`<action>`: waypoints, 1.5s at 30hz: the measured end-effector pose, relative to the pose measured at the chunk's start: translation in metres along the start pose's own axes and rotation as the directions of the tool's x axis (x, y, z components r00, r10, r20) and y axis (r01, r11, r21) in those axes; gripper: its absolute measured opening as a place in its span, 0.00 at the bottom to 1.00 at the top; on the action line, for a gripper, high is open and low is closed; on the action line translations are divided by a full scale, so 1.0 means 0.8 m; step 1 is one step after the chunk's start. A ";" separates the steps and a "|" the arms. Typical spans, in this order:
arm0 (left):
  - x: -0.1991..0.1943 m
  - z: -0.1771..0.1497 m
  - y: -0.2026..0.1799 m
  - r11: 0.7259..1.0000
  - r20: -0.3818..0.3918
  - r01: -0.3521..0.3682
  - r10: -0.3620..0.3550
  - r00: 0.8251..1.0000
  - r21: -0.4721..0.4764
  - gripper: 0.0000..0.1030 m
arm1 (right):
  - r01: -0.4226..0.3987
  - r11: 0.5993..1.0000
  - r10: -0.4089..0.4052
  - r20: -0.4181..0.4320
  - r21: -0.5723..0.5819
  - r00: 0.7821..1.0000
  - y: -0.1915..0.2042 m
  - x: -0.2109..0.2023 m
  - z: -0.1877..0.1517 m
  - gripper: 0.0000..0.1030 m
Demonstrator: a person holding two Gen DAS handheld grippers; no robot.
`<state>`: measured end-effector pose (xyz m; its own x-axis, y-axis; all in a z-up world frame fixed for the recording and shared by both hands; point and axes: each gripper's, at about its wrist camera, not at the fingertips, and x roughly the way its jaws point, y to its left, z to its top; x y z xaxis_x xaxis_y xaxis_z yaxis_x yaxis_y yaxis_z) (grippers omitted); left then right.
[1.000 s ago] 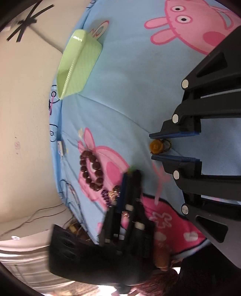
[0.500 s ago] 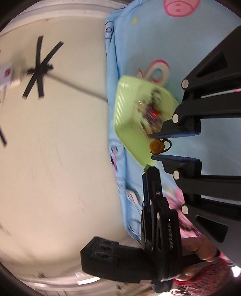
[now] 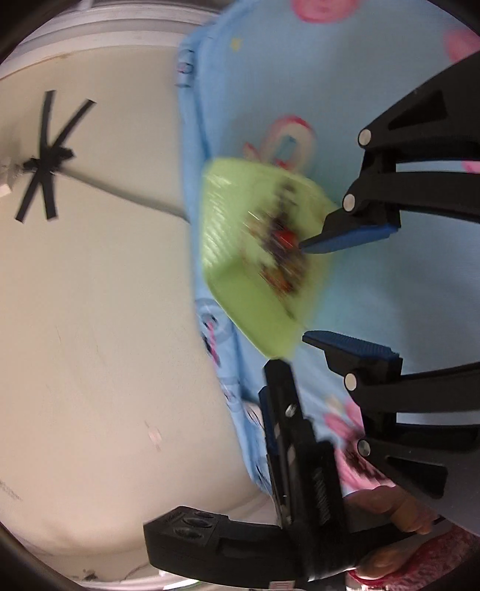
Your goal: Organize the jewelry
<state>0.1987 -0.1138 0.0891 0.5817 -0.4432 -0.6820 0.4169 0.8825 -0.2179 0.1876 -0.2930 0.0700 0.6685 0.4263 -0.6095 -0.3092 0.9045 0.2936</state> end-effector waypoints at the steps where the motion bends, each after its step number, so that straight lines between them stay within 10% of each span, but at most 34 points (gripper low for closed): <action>1: -0.023 -0.017 0.007 1.000 0.013 0.017 -0.017 1.000 -0.010 0.47 | -0.031 0.999 0.032 -0.033 0.007 0.999 0.008 0.002 -0.015 0.19; 14: -0.174 -0.189 0.197 0.915 -0.025 -0.187 0.190 0.981 -0.357 0.52 | -0.137 0.990 0.126 -0.200 -0.039 0.972 0.100 0.054 -0.084 0.19; 27: -0.068 -0.150 0.137 0.956 -0.101 -0.254 0.241 0.965 -0.149 0.52 | -0.104 0.967 0.043 -0.253 -0.232 0.966 0.183 0.141 -0.050 0.19; 29: -0.066 -0.152 0.133 0.953 -0.100 -0.280 0.269 0.958 -0.119 0.37 | -0.074 0.952 -0.002 -0.249 -0.297 0.968 0.194 0.146 -0.052 0.08; 34: -0.060 -0.144 0.128 0.967 -0.121 -0.222 0.208 0.971 -0.127 0.14 | -0.071 0.953 -0.001 -0.237 -0.295 0.972 0.184 0.130 -0.059 0.00; 45: -0.017 -0.155 -0.025 0.994 -0.174 -0.022 0.041 0.984 0.109 0.14 | 0.014 0.995 -0.031 -0.171 -0.103 0.985 0.073 -0.006 -0.121 0.00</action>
<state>0.0961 -0.1061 0.0161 0.4680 -0.3722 -0.8016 0.4776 0.8697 -0.1250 0.1007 -0.2410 0.0184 0.5524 0.3930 -0.7351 -0.3681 0.9062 0.2079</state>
